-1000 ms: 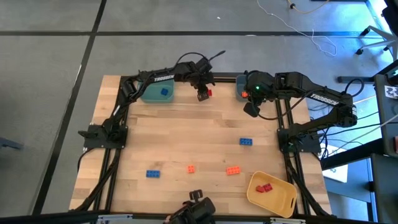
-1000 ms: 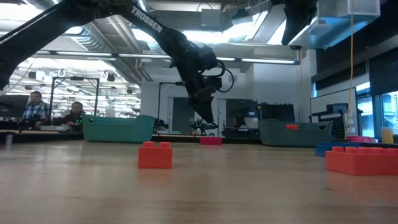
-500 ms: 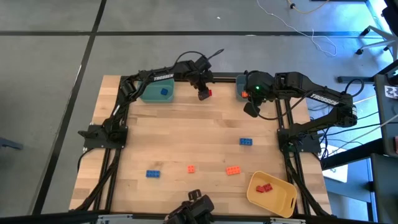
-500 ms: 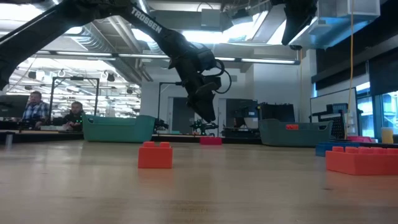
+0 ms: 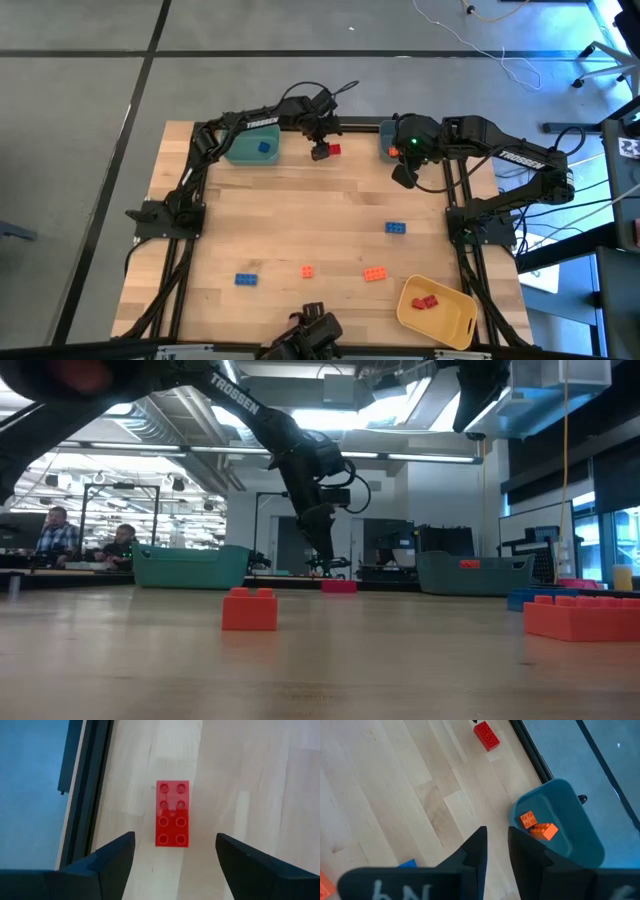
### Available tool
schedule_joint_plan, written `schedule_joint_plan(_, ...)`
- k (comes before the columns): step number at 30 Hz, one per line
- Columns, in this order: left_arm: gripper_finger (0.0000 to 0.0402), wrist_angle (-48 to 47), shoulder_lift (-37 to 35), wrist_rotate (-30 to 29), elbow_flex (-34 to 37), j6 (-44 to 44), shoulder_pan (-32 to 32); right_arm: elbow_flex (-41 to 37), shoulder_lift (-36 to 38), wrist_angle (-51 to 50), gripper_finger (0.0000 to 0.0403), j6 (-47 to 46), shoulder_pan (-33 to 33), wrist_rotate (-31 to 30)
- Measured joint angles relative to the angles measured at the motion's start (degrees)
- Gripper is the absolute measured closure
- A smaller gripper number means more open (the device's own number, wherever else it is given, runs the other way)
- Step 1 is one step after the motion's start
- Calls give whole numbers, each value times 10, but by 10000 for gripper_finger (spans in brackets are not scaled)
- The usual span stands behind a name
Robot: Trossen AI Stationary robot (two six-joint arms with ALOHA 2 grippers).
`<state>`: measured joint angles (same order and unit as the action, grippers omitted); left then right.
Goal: Sort & place blocks by color
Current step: Put the red game piece into the yellow bin
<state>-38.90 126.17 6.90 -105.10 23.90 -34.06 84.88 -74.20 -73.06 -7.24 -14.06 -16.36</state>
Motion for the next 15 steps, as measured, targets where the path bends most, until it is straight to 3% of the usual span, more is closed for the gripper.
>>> schedule_joint_plan(11, 134, 24, 5, 2, -1, 9, 0, 0, 0, 0, 324, 4, 0, 0)
schedule_joint_plan(15, 133, 25, 23, 1, -1, 7, 1, 0, 0, 35, 324, 156, 0, -9)
